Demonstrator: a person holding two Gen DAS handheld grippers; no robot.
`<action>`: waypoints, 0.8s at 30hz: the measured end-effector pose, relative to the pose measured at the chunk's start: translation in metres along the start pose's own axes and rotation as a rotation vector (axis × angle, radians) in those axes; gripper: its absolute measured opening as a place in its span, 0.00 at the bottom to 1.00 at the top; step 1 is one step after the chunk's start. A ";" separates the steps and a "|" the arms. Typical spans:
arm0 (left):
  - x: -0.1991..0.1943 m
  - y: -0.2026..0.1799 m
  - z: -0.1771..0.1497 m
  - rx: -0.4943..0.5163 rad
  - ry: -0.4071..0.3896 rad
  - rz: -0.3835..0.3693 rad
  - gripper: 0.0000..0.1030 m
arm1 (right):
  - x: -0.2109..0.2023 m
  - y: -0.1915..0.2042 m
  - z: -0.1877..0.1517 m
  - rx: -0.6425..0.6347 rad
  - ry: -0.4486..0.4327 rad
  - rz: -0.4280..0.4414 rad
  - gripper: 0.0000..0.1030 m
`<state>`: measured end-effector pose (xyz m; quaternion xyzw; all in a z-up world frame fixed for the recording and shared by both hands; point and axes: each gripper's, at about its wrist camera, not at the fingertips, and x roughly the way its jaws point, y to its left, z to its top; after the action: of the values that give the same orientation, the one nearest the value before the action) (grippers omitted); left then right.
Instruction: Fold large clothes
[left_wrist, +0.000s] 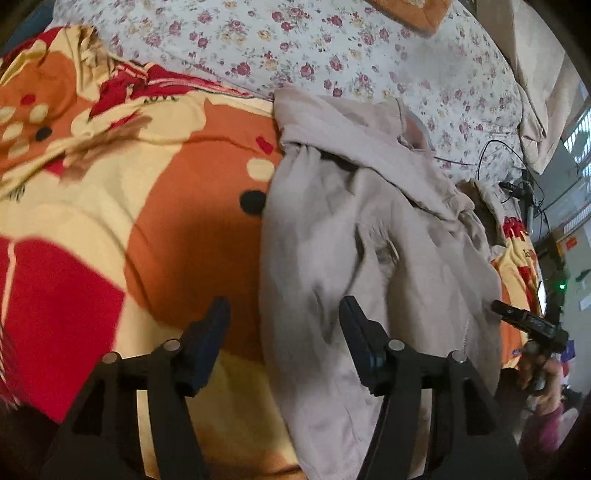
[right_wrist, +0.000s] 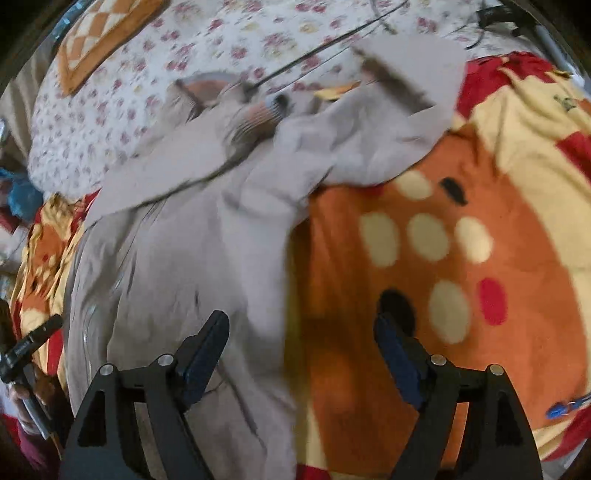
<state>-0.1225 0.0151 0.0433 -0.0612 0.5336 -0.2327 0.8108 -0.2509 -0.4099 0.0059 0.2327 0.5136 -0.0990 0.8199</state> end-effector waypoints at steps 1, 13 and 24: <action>0.002 -0.005 -0.005 0.020 0.024 0.008 0.59 | 0.003 0.004 -0.002 -0.012 -0.009 0.019 0.72; 0.003 -0.018 -0.038 0.083 0.107 0.043 0.59 | -0.022 0.001 0.002 -0.152 -0.146 -0.296 0.00; 0.011 -0.033 -0.058 0.124 0.110 0.021 0.62 | -0.035 0.009 -0.054 -0.095 0.006 0.002 0.76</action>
<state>-0.1817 -0.0105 0.0214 0.0075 0.5626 -0.2597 0.7849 -0.3064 -0.3791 0.0200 0.1945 0.5199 -0.0729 0.8286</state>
